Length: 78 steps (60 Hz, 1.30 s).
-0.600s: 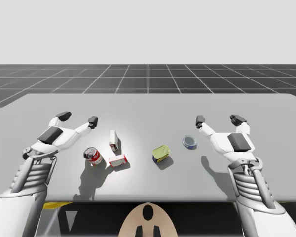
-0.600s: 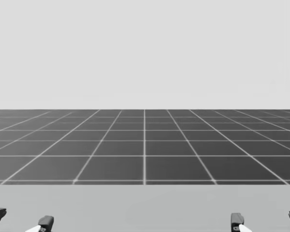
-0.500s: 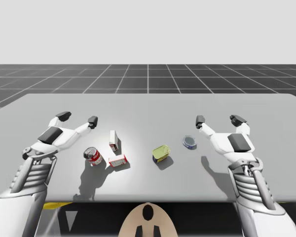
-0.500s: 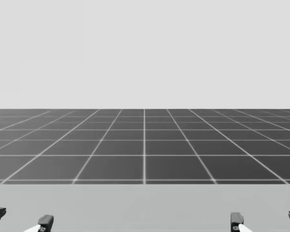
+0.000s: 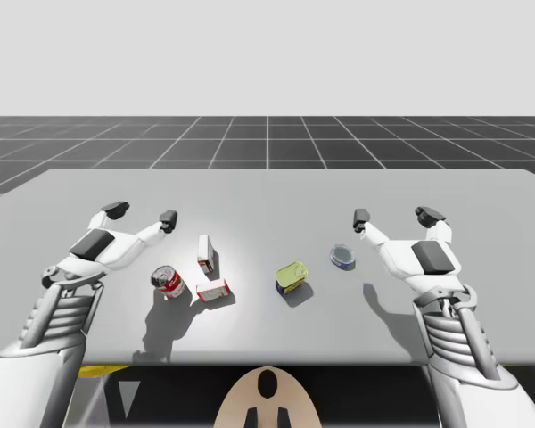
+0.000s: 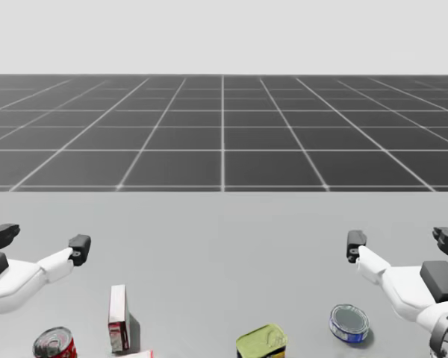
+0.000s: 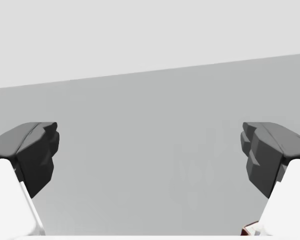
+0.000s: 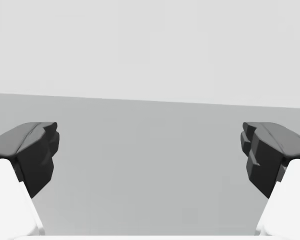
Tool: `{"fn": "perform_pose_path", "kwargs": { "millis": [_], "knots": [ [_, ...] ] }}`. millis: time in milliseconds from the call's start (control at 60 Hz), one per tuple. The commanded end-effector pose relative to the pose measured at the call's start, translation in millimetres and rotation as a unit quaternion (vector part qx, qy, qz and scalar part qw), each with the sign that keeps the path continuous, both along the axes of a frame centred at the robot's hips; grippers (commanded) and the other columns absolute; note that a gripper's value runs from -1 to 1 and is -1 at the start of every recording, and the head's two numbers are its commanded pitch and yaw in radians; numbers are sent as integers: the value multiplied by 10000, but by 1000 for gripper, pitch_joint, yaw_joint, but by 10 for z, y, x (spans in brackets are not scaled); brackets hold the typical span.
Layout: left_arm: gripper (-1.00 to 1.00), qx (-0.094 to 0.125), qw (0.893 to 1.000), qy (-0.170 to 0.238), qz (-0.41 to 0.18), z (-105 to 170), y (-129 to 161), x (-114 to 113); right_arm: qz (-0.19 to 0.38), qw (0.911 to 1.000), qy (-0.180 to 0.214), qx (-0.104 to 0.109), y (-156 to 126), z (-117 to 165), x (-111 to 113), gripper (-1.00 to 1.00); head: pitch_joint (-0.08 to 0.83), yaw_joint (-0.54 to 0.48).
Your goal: Pick up the tuna fish can and lift it.
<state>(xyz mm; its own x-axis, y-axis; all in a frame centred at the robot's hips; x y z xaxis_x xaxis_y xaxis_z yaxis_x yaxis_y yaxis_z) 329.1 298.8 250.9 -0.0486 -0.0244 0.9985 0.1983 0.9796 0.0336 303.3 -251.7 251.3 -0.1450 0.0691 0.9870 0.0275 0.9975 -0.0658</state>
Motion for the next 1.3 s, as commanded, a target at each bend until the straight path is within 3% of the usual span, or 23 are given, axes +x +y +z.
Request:
{"fn": "perform_pose_path", "kwargs": {
  "millis": [17, 367, 750, 1133, 1183, 1200, 1233, 1267, 1300],
  "knots": [
    [-1000, 33, 10000, -2, -12, -11, -3, 9, -12, 10000, 6, -46, -2, -2, 4, -1000, 346, -9],
    [-1000, 91, 9999, 0, -59, -18, -25, 13, 25, 9999, 76, -113, 6, -25, 17, -1000, 550, -41],
    [-1000, 101, 9999, -4, -105, -14, -65, 0, 54, 9998, 88, -168, 18, -42, 24, -1000, 693, -275],
    [-1000, 78, 9999, 3, -81, -23, -74, -12, 386, 9979, 378, -349, 59, -92, -48, -1000, 681, -341],
    [-1000, 74, 9999, 3, -80, -23, -76, -14, 458, 9974, 440, -336, 55, -93, -67, -1000, 676, -340],
    [-1000, 68, 9999, 1, -81, -21, -75, -13, 785, 9942, 655, -343, 47, -92, -96, -1000, 673, -339],
    [-1000, 68, 9999, 0, -83, -21, -78, -16, 870, 9930, 720, -335, 43, -98, -121, -1000, 670, -337],
    [-1000, 66, 9999, 0, -87, -20, -76, -12, 738, 9945, 728, -140, 47, -121, -158, -1000, 668, -336],
    [-1000, 67, 9999, 1, -88, -21, -77, -12, 856, 9930, 788, -221, 31, -124, -175, -1000, 668, -335]
  ]
}}
